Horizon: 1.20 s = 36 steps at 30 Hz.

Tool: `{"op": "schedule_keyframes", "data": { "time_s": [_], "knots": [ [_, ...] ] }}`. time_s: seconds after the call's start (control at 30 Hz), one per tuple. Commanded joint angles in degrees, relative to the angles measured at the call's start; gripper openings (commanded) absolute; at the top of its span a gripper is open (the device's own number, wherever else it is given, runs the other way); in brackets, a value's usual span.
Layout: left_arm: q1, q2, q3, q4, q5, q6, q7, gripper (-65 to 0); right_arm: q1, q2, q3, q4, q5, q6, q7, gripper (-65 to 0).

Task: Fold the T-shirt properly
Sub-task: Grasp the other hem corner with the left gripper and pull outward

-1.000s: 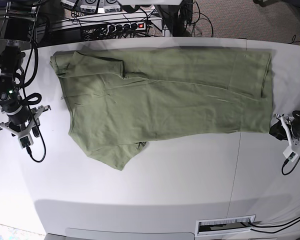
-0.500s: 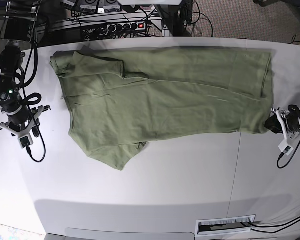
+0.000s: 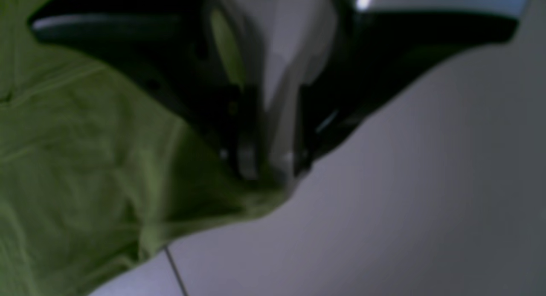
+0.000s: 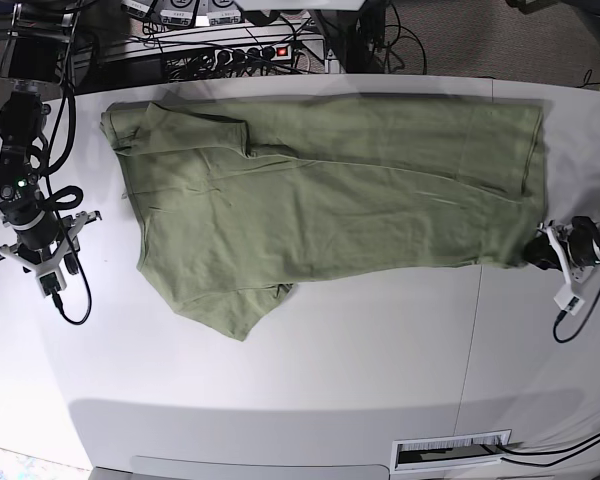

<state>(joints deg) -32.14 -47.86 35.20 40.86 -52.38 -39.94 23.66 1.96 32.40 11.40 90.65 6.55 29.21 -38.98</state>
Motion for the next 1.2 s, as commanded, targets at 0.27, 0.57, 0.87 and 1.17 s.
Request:
{"op": "schedule_keyframes", "data": {
  "time_s": [0.27,0.57,0.87,1.17],
  "knots": [
    [-3.39,-2.32,-0.5,0.46,-6.36,-0.06,3.58,-52.1,1.09,1.42,0.55,0.85,0.28,-0.52,1.27,-48.2],
    [-3.08,-2.32,-0.5,0.44,-5.05,-0.06,3.56,-52.1,1.07,1.42,0.55,0.85,0.31,-0.52,1.27,-48.2],
    [-0.26,-2.25,-0.5,0.31,-3.04,-0.06,3.34,-50.3,1.07,1.42,0.55,0.85,0.28,-0.52,1.29,-48.2],
    [0.72,-1.79,-0.5,0.33,-3.85,-0.06,3.52,-46.3,1.07,1.42,0.55,0.85,0.28,-0.52,1.25,-48.2]
  ]
}}
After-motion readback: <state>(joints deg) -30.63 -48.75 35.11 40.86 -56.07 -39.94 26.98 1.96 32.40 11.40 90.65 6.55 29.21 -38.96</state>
